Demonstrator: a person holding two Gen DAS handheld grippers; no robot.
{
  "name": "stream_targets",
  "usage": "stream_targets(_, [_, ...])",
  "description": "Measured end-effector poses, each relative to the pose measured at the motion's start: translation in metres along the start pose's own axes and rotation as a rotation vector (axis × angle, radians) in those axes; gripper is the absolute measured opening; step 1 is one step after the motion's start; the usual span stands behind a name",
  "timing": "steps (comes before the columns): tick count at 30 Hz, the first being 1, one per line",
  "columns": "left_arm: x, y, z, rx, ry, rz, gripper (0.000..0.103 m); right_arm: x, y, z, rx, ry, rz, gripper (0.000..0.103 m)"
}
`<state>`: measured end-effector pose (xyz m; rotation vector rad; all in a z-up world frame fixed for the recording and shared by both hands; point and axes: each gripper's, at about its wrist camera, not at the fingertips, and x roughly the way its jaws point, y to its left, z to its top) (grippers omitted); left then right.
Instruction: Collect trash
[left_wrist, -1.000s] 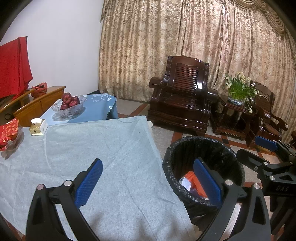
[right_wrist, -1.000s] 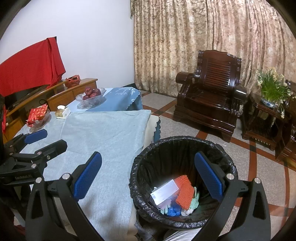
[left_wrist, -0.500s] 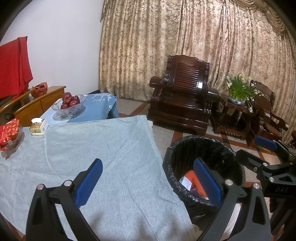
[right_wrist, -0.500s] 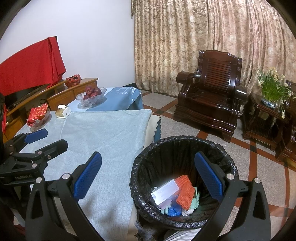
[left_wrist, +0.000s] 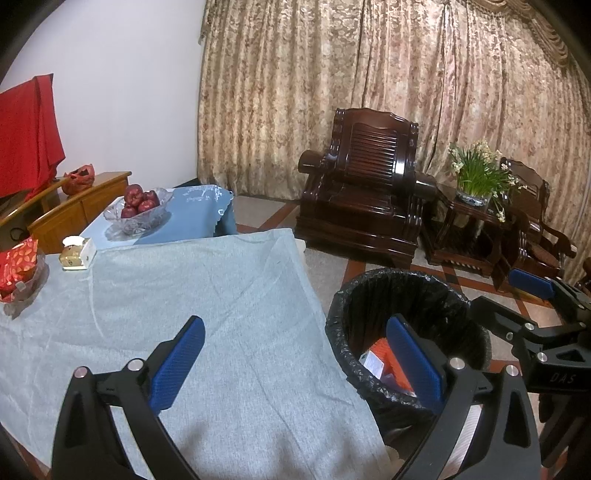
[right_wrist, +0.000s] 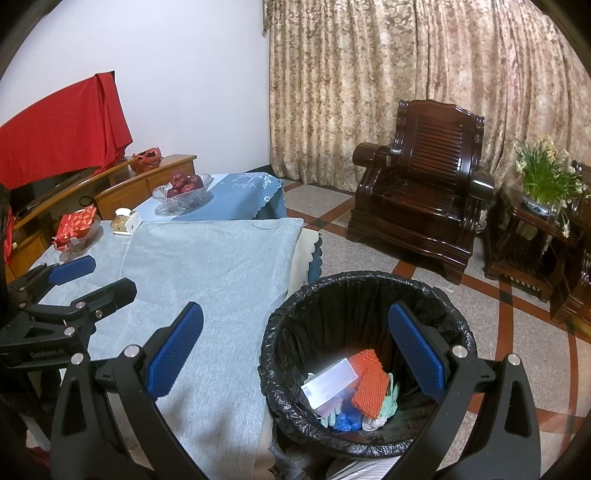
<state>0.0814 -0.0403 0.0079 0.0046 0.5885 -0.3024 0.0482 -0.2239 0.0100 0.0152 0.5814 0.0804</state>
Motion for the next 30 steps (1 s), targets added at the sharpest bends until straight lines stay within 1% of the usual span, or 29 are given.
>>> stream_targets(22, [-0.0009, 0.0011, 0.0010, 0.002, 0.003, 0.002, 0.097, -0.0004, 0.0022, 0.0009, -0.001, 0.005, -0.001, 0.098])
stream_targets(30, [0.0046, 0.0007, -0.0033, 0.001, 0.011, 0.008, 0.097, -0.0012, 0.0021, 0.0017, -0.002, 0.005, -0.001, 0.098])
